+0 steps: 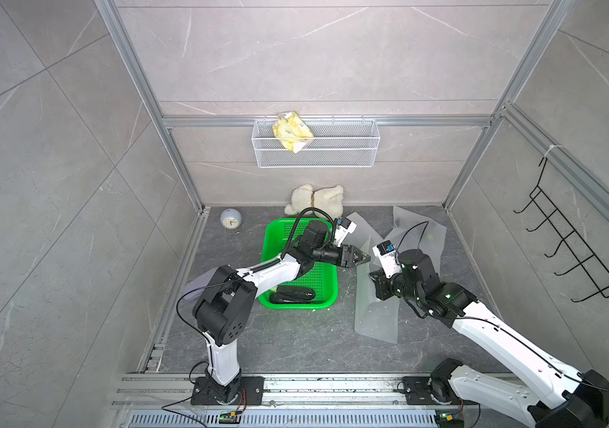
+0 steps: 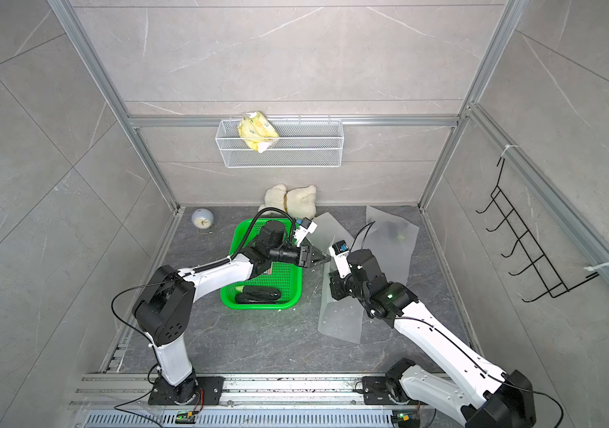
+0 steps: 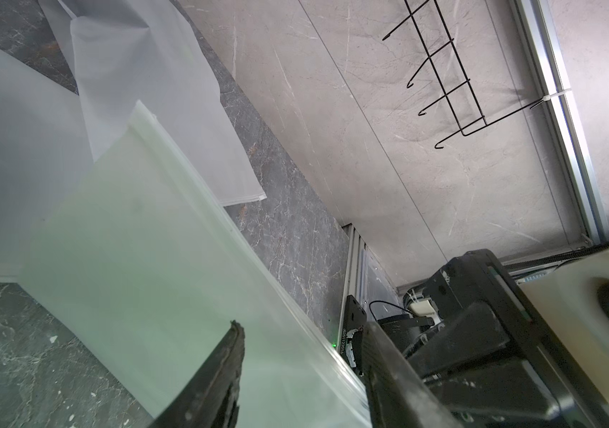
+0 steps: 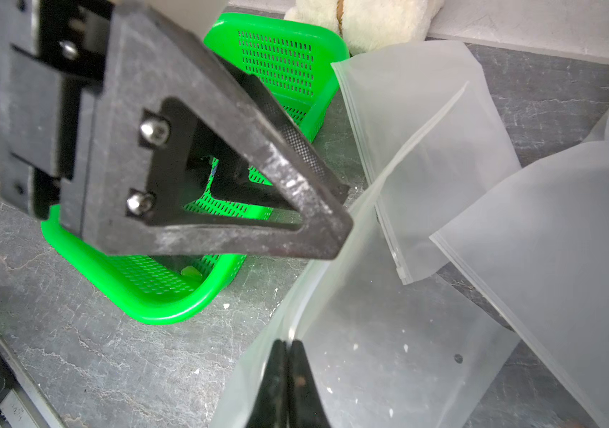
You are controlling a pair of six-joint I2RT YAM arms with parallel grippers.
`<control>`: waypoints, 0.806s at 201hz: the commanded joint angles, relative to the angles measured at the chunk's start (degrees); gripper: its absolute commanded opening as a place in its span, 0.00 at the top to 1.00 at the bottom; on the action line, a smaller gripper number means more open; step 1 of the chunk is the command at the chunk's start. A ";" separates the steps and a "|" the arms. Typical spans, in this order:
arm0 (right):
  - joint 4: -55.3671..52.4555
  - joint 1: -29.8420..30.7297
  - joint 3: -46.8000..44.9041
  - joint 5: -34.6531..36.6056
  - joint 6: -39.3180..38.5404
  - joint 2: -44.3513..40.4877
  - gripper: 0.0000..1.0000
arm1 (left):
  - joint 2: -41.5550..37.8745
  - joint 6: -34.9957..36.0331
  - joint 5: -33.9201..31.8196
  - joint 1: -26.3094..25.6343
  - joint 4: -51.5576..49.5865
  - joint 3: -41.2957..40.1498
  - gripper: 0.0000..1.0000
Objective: Place the eggplant in a zip-top bag and seal the zipper
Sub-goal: Open the zipper of the food storage bag at the center of the board.
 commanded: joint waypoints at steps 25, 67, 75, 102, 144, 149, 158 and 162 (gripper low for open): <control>0.02 0.32 0.66 1.66 -0.84 -0.06 1.00 | 1.24 -0.18 4.11 -0.17 0.84 2.13 0.51; 0.35 0.34 0.84 0.74 -0.61 0.73 1.00 | 2.04 -0.10 5.02 -0.70 0.85 3.04 0.55; 0.50 0.32 0.84 0.54 -0.49 0.90 1.00 | 2.17 0.00 4.99 -0.86 0.76 3.19 0.57; 0.67 0.36 0.76 1.24 -0.49 0.92 1.00 | 2.26 0.51 4.96 -0.88 -0.20 3.39 0.67; 0.46 0.32 0.69 2.96 -0.07 0.76 1.00 | 1.96 1.51 5.00 -0.88 -1.55 3.31 0.86; 0.39 0.32 0.59 3.27 0.05 0.74 1.00 | 1.96 1.58 5.00 -0.88 -1.59 3.33 0.89; 0.22 0.32 0.49 3.68 0.17 0.65 1.00 | 1.96 1.60 4.96 -0.88 -1.71 3.35 0.93; 0.13 0.32 0.47 3.90 0.36 0.57 1.00 | 1.87 1.67 4.92 -0.88 -1.86 3.31 0.94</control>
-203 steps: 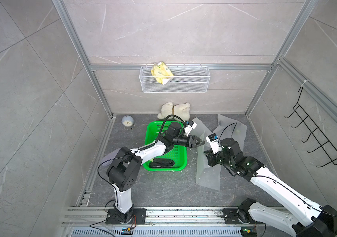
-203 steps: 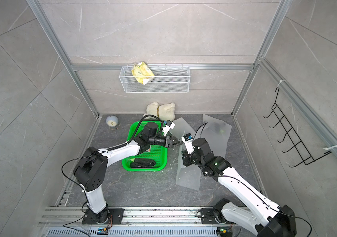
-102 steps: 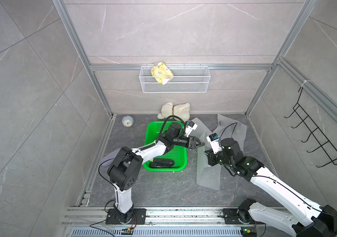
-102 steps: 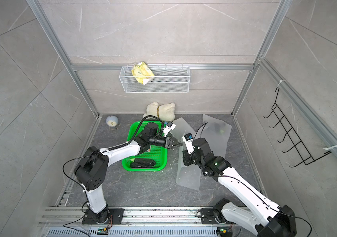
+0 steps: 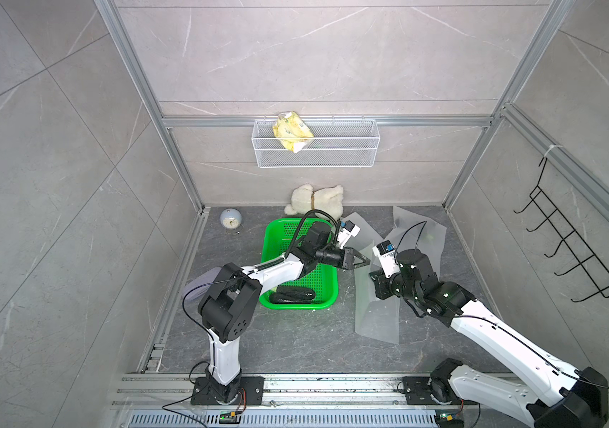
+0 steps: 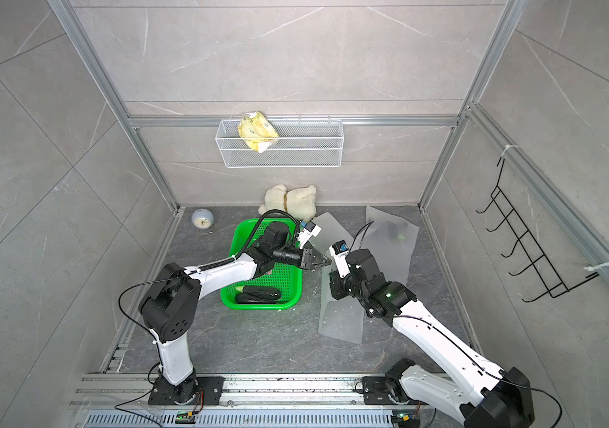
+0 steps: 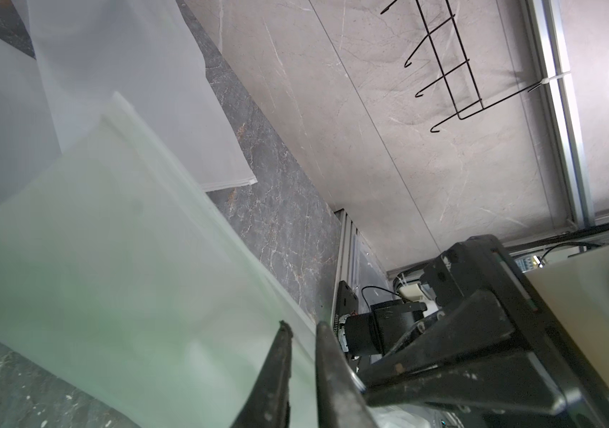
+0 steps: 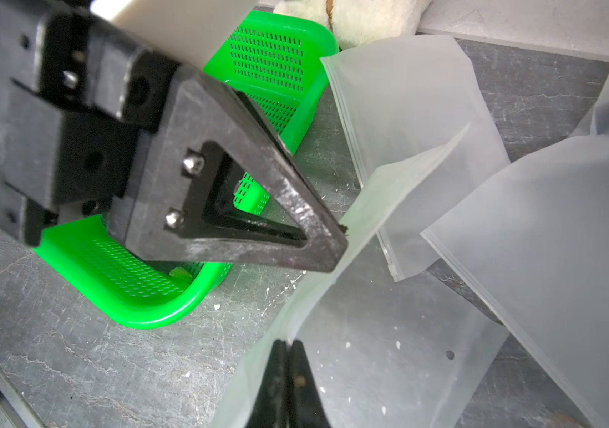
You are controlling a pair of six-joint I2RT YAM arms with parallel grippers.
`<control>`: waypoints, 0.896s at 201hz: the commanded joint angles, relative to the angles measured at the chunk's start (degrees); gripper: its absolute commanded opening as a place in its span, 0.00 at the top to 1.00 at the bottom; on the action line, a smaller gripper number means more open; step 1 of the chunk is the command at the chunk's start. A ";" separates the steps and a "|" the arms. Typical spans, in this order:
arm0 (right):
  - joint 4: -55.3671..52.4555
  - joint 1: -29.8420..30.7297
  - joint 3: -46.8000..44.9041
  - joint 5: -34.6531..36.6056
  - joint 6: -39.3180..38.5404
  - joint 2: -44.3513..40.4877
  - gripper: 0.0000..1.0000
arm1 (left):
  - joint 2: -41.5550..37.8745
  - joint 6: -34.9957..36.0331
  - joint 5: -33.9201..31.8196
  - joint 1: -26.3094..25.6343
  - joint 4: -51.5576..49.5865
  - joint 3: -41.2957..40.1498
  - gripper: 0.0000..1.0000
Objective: Place the eggplant in a zip-top bag and seal the zipper
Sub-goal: Open the zipper of the food storage bag at the center of the board.
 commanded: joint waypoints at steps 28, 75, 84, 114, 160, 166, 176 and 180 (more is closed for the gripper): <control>-0.94 0.32 0.17 4.32 1.12 -0.46 1.00 | -0.92 1.31 1.27 -0.18 -0.63 1.68 0.97; -2.73 0.32 0.03 9.87 4.32 0.23 1.00 | -1.58 1.69 0.67 -0.09 -0.31 1.33 1.00; -3.33 0.32 0.29 11.11 5.36 0.48 1.00 | -1.79 1.76 0.49 -0.09 -0.28 1.15 1.00; -4.07 0.34 0.89 13.95 9.37 0.42 1.00 | -2.52 2.46 -0.18 -0.09 -0.14 0.56 1.00; 1.17 0.33 -1.25 6.42 9.97 0.33 1.00 | -1.47 1.49 0.59 -0.09 0.03 1.27 0.69; 2.47 0.32 -1.76 4.49 9.95 0.24 1.00 | -1.29 1.23 0.88 -0.09 0.40 1.35 0.63; 4.63 0.36 -2.31 0.51 9.55 0.32 1.00 | -0.94 0.74 1.15 -0.09 0.81 1.57 0.56; 5.30 0.32 -2.53 -0.83 9.48 0.41 1.00 | -0.80 0.66 1.40 -0.09 0.85 1.62 0.54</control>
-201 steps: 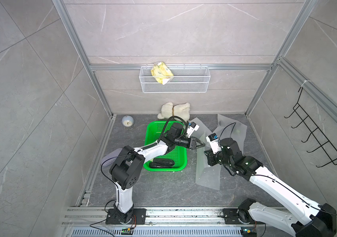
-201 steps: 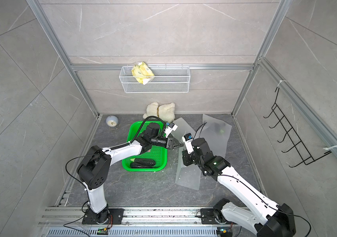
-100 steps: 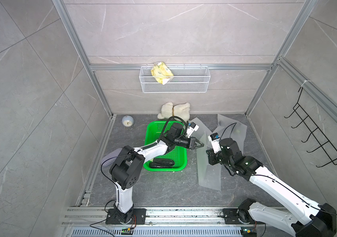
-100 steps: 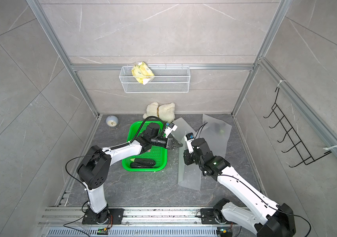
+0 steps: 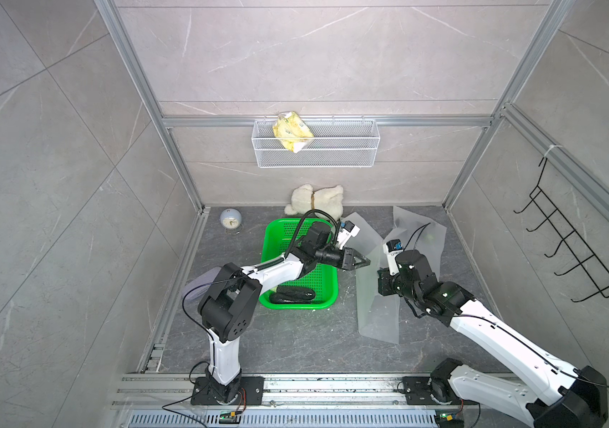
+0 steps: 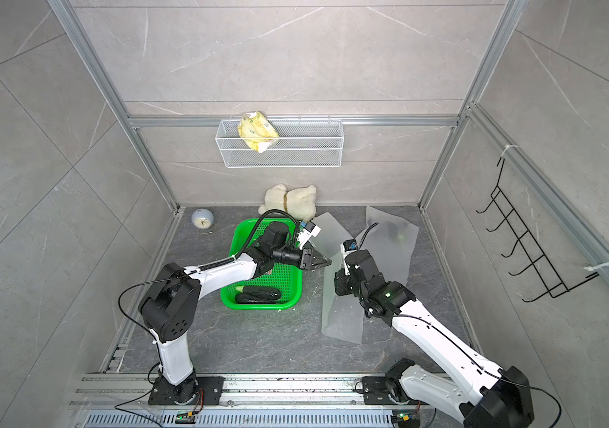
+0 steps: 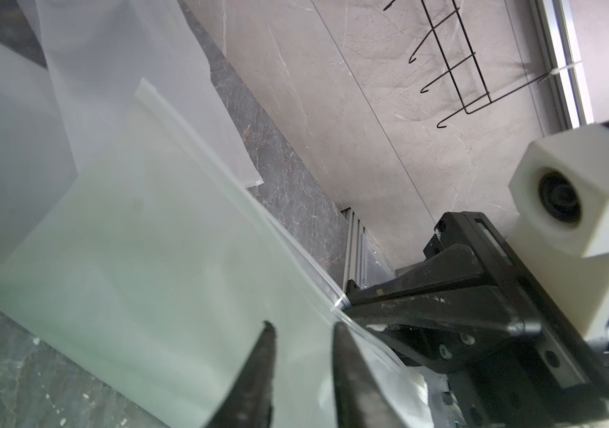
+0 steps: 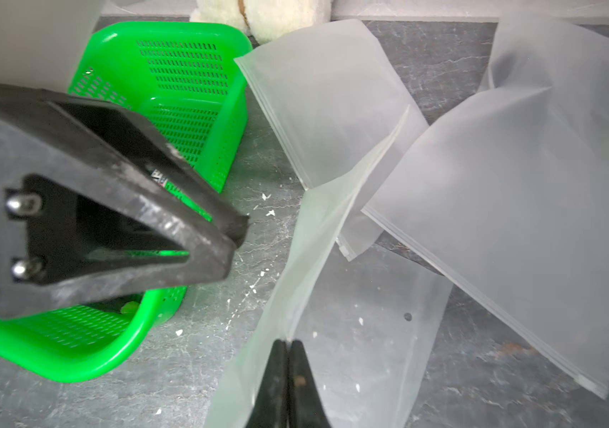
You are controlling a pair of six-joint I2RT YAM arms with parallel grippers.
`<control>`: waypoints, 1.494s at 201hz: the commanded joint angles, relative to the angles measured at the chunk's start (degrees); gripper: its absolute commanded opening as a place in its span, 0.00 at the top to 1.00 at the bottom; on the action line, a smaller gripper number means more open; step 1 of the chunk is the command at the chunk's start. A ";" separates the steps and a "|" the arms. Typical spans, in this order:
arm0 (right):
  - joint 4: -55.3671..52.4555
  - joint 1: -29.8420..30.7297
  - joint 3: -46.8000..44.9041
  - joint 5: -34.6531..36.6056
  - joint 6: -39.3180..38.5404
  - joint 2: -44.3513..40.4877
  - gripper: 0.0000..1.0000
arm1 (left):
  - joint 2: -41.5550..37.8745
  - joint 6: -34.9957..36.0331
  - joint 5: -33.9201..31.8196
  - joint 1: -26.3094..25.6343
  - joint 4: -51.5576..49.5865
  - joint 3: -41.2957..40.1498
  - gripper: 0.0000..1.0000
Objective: Place the eggplant in a zip-top bag and seal the zipper
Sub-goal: Open the zipper of the food storage bag at the center of the board.
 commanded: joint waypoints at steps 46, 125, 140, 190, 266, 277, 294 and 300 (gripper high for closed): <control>8.20 0.41 -1.97 -12.42 -0.07 0.89 1.00 | -0.53 -0.47 2.79 -0.24 1.06 1.51 0.41; 5.39 0.41 -0.75 -7.88 -1.14 1.08 1.00 | -1.88 1.31 1.30 -0.01 -0.64 -0.63 0.46; 5.13 0.41 -0.77 -7.17 -1.13 1.17 1.00 | -2.24 1.38 0.70 0.15 -0.50 -1.10 0.48; 4.50 0.41 -0.65 -5.46 -1.48 0.74 1.00 | -2.59 0.68 0.57 0.30 -0.18 -2.16 0.70; 2.39 0.39 -0.84 -0.53 -0.97 0.20 1.00 | -2.06 0.41 0.89 0.43 -0.18 -1.48 1.00; 1.42 0.35 -0.57 1.53 -0.24 0.11 1.00 | -2.24 0.45 0.64 0.44 -0.22 -1.46 1.00; -0.61 0.40 -0.03 5.15 1.16 0.11 1.00 | -2.79 0.75 -0.80 0.52 -0.17 -1.63 1.00; -1.27 0.41 0.16 6.41 1.69 0.11 1.00 | -3.08 0.91 -1.43 0.56 -0.34 -1.60 1.00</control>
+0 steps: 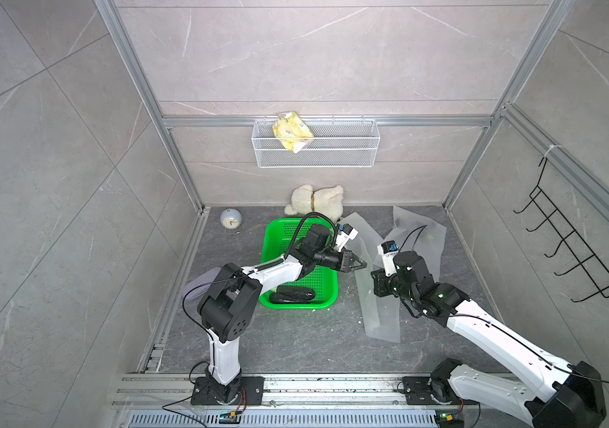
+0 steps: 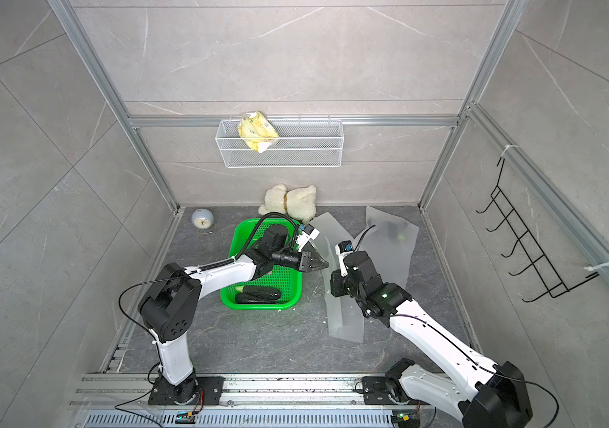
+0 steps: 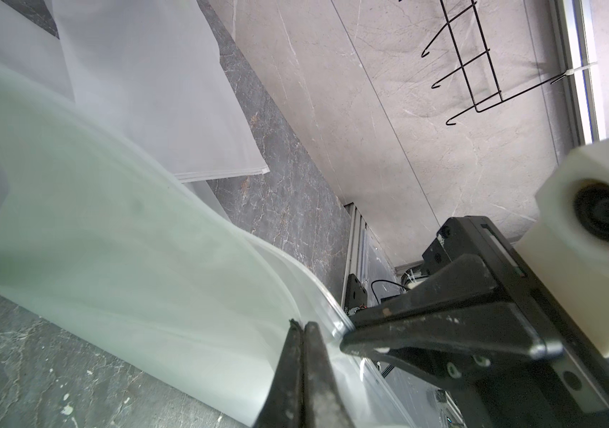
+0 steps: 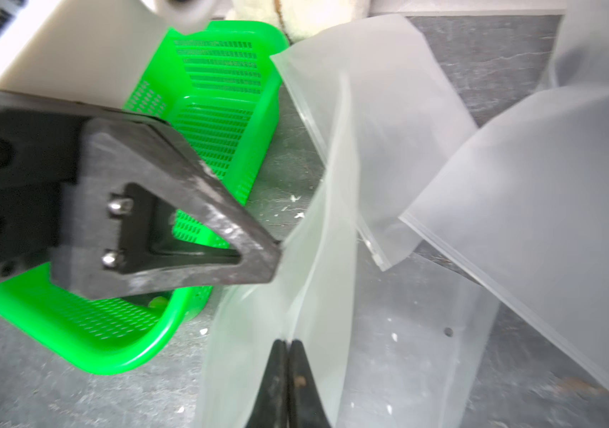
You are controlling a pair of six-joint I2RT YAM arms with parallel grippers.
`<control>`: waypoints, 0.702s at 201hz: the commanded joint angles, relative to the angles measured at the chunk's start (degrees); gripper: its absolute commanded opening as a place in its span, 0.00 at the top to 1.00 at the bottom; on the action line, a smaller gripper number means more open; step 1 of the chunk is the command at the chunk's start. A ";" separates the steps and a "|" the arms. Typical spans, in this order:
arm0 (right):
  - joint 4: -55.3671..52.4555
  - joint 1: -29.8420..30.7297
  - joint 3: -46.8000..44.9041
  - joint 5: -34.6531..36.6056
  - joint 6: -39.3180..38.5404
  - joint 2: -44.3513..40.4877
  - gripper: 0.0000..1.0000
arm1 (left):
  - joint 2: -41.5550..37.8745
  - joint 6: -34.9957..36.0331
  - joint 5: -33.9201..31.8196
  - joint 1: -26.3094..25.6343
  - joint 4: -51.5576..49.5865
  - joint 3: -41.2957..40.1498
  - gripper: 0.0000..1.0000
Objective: Place the eggplant in a zip-top bag and seal the zipper
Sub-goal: Open the zipper of the food storage bag at the center of the board.
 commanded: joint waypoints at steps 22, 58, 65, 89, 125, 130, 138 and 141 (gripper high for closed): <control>-5.50 0.30 2.53 10.25 3.50 -1.10 1.00 | -3.90 1.61 -2.89 0.33 0.05 0.31 1.00; -6.87 0.21 3.62 14.43 5.33 -2.37 1.00 | -6.49 3.86 -5.70 0.28 -0.04 -0.95 1.00; -6.80 0.21 3.71 14.70 5.44 -2.64 1.00 | -7.19 4.22 -6.52 0.29 0.00 -1.56 1.00; -4.46 0.21 3.53 12.17 5.04 -3.09 1.00 | -9.59 5.97 -9.42 0.24 0.48 -3.49 1.00; -0.40 0.13 5.24 0.24 1.45 0.55 0.97 | -9.00 7.82 -6.11 -1.06 0.16 -2.95 1.00; -0.67 0.18 5.86 -0.31 1.27 1.43 0.96 | -9.00 7.97 -6.10 -1.31 0.11 -2.92 1.00; -0.85 0.07 6.60 -0.93 1.09 2.68 0.93 | -9.17 8.48 -6.10 -1.68 -0.04 -3.01 1.00; -0.88 0.04 6.86 -0.99 1.01 3.07 0.92 | -9.22 8.61 -6.16 -1.74 -0.08 -3.02 1.00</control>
